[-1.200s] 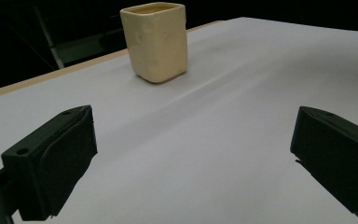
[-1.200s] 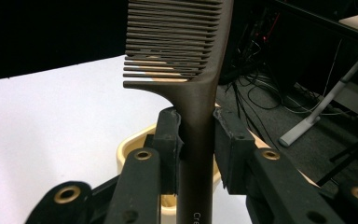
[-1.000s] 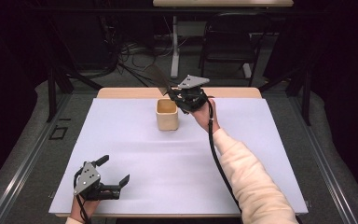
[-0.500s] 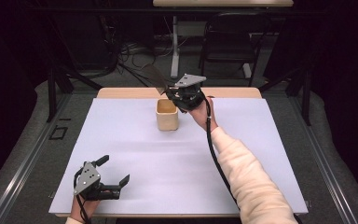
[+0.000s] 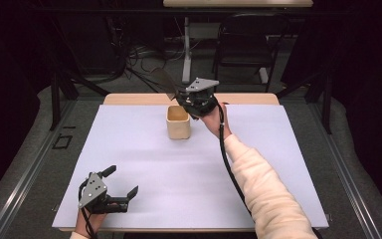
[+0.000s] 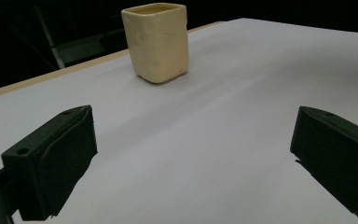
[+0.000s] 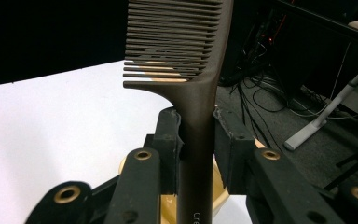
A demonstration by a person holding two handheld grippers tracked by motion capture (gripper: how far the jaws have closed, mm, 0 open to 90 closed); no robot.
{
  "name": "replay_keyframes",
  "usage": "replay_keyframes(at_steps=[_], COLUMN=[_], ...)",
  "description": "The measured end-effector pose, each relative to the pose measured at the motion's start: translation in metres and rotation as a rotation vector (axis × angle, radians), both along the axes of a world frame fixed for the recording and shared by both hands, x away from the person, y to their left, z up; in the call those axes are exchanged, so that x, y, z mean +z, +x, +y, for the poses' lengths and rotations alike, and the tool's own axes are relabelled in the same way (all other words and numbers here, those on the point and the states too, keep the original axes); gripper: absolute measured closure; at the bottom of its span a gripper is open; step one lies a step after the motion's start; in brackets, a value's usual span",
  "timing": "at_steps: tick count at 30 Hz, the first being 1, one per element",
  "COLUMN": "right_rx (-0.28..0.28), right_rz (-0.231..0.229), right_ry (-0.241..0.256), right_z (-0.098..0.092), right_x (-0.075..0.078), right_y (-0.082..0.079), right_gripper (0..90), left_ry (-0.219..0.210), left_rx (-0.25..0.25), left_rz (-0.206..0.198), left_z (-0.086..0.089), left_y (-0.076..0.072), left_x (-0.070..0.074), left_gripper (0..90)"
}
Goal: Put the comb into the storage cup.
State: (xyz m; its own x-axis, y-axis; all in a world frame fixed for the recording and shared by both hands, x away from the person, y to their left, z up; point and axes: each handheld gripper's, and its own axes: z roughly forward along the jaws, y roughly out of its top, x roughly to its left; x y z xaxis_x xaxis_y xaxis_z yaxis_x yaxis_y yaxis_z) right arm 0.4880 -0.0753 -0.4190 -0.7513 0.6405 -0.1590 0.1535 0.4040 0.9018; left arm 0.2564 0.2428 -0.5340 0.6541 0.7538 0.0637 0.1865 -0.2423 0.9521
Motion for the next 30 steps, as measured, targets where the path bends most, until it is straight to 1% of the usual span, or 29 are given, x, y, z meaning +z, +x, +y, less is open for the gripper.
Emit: replay_keyframes(at_steps=[13,22,25,30], right_rx=[-0.007,-0.013,-0.021,-0.026], right_rz=[0.0,-0.013,-0.02,-0.03], right_ry=[0.009,0.011,0.026,0.033], right_z=[0.006,0.0078,0.0078,0.0088], right_x=[-0.0012,0.0002,0.0007,0.0019], right_y=[0.0044,0.0047,0.0051,0.0059], right_gripper=[71.9,71.9,71.9,71.9], left_ry=[0.001,0.001,0.001,0.003], left_rx=[0.001,0.0,0.0,0.0], left_rz=[-0.002,-0.003,-0.002,-0.003], left_z=[0.0001,0.0,-0.0001,-0.0002], left_y=[-0.0001,-0.0003,-0.0003,-0.0003], left_x=[0.0001,0.0002,0.0002,0.0002], left_gripper=[0.4,0.4,0.4,0.4])
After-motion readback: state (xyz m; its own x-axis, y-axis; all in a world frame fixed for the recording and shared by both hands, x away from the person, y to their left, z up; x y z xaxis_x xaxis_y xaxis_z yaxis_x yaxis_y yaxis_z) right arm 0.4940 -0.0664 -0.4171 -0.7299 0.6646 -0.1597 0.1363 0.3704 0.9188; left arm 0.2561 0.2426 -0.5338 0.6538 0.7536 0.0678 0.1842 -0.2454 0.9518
